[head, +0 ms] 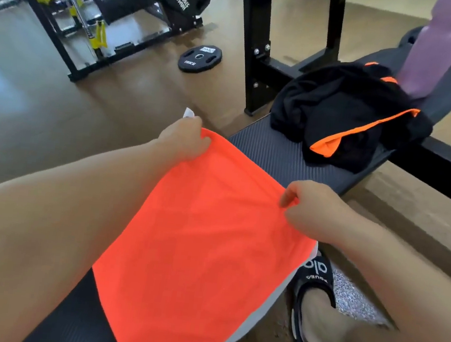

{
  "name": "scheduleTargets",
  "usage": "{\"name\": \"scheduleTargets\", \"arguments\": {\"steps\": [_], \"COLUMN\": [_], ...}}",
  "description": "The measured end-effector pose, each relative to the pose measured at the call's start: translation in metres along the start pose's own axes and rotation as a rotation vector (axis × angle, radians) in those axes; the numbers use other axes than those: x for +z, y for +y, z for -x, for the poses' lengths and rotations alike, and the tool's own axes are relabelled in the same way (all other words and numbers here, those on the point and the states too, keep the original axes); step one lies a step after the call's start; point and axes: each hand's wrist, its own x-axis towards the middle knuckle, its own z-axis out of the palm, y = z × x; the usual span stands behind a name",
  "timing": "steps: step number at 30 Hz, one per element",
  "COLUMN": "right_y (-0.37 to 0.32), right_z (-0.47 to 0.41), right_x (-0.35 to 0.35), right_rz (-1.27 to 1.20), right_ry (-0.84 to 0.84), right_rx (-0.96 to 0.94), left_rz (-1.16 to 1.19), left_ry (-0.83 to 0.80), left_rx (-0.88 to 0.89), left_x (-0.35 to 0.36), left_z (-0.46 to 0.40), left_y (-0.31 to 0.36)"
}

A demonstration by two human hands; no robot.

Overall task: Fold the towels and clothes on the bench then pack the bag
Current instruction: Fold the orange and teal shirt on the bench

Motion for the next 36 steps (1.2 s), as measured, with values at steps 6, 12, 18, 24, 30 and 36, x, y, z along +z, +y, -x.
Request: {"name": "scheduleTargets", "arguments": {"steps": [6, 12, 18, 24, 30, 36], "right_y": [0.012, 0.016, -0.012, -0.034, -0.044, -0.063], "right_z": [0.002, 0.003, 0.004, -0.023, -0.037, -0.043], "right_x": [-0.006, -0.008, -0.003, 0.013, 0.030, 0.036], "right_rz": [0.085, 0.224, 0.402, 0.070, 0.006, -0.131], "right_ry": [-0.048, -0.198, 0.081, 0.090, 0.211, 0.126], "right_rx": [0.084, 0.109, 0.063, 0.040, 0.093, 0.130], "left_rz": [-0.031, 0.159, 0.227, 0.354, 0.555, 1.173], "left_ry": [-0.003, -0.190, -0.046, 0.065, 0.148, 0.076], "left_rx": [0.051, 0.032, -0.174, -0.573, -0.762, -0.870], "left_x": [0.015, 0.028, 0.029, 0.044, 0.037, 0.027], "left_z": [-0.005, 0.002, 0.058, 0.149, 0.205, 0.233], "left_y": [0.023, 0.023, -0.031, -0.075, -0.101, -0.110]}}
